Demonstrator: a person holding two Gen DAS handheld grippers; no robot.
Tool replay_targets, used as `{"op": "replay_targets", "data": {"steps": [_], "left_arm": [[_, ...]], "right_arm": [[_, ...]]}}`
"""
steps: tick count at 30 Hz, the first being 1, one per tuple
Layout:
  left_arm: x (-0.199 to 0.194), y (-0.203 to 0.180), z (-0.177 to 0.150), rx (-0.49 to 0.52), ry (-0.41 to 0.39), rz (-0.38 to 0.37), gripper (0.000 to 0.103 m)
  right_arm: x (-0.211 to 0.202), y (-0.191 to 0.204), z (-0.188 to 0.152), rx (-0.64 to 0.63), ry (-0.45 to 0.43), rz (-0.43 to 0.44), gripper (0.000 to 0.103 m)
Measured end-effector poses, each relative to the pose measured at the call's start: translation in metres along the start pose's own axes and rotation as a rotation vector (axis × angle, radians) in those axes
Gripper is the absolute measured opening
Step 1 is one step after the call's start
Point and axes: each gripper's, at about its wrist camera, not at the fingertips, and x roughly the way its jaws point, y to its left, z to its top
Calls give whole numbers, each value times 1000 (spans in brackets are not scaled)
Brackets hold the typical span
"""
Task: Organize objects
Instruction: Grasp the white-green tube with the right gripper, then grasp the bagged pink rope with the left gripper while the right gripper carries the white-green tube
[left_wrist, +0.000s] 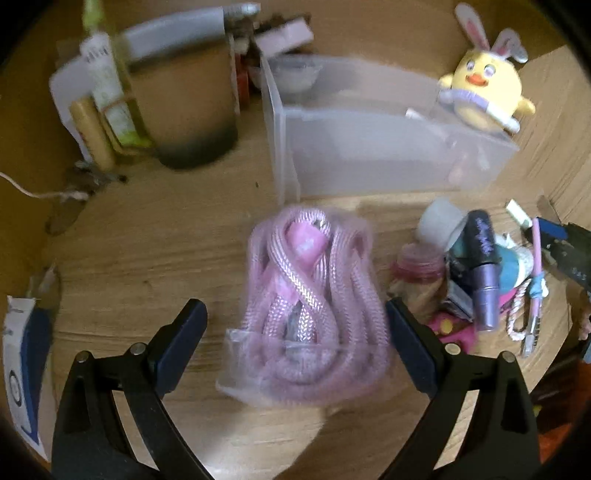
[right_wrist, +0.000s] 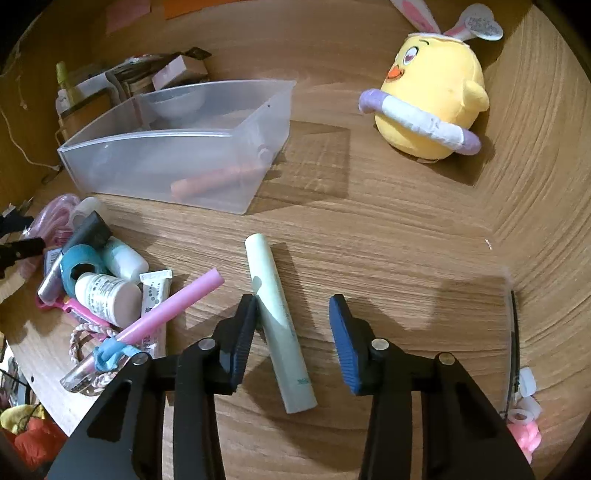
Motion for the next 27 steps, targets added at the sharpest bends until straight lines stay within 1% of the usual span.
{"op": "replay_targets", "data": {"steps": [2,4,6,8,10,11,12,13,14,16,18,21,24,27], "left_arm": [[5,4,1,-4,19,-8,97],[6,5,2,0,18,6,97],[8,4,3,12,12,19,97],[9,3,3,22,3,31,97],[10,3,4,23,-12,30,95],[9,2,5,26,-21,28,91],[9,1,5,31,-28,25,84],[8,-1,6,37,-35,20,80],[7,-4,6,46,-42,14,73],[7,-7,7,53,-55,14,72],[6,-9,7,51,-63,12,67],[6,-10,6,42,-73,25,65],[1,-6,-3,14,-90,24,64],[-10,-5,-12,-2,-113,44,63]], "right_arm": [[0,-2,0,11,-1,10,25],[0,-2,0,14,-8,3,18],[-1,-2,-1,25,-16,1,15],[-1,-2,-2,37,-21,9,14],[-2,-2,-3,49,-24,15,14],[-2,-2,-4,54,-26,15,14],[-3,-2,-5,61,-29,15,14],[-3,-3,-5,65,-30,16,14],[-4,-3,-6,72,-29,17,14],[-5,-3,-7,81,-29,23,14],[-7,-4,-7,86,-35,18,14],[-10,-7,-7,104,-41,23,14],[-18,-9,-5,111,-66,21,14],[-29,-10,-1,114,-91,21,14]]}}
